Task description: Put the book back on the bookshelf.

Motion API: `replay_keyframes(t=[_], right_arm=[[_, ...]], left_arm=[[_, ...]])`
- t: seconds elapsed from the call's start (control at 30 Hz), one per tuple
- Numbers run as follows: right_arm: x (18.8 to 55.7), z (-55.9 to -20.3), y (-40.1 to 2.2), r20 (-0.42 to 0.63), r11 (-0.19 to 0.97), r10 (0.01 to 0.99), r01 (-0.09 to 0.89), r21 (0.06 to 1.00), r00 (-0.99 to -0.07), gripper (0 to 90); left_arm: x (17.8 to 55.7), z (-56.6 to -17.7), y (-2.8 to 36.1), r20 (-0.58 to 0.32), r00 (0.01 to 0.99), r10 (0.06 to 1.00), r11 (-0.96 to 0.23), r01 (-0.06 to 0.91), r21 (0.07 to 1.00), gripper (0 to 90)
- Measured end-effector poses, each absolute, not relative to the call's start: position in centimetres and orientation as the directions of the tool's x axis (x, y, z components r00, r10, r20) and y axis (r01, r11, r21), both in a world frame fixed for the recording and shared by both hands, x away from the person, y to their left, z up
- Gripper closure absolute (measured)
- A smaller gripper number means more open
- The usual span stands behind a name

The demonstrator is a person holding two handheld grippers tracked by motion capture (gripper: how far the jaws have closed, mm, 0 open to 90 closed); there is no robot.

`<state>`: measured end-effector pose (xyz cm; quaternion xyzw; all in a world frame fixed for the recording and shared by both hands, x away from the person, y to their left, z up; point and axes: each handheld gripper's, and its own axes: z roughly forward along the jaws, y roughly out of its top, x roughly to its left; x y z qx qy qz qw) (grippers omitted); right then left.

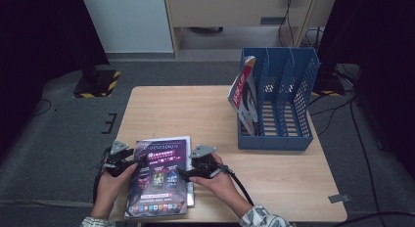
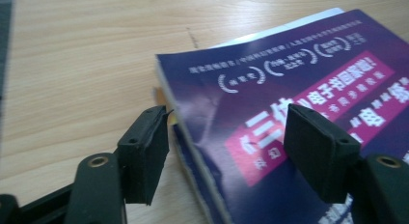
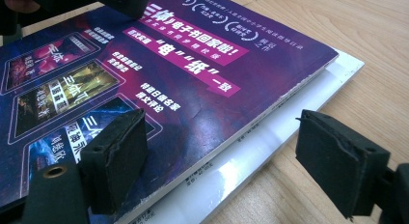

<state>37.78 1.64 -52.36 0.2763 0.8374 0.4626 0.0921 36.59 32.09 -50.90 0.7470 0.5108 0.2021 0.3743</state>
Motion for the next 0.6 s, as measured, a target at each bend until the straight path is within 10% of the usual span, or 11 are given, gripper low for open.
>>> replay_keyframes(t=[0.6], right_arm=[[38.0, -52.4, 1.4, 0.118, 0.432, 0.539, 0.395, 0.811, -0.834, 13.4]], left_arm=[[36.5, -50.6, 31.1, -0.041, 0.441, 0.896, -0.256, 0.591, 0.765, 32.2]])
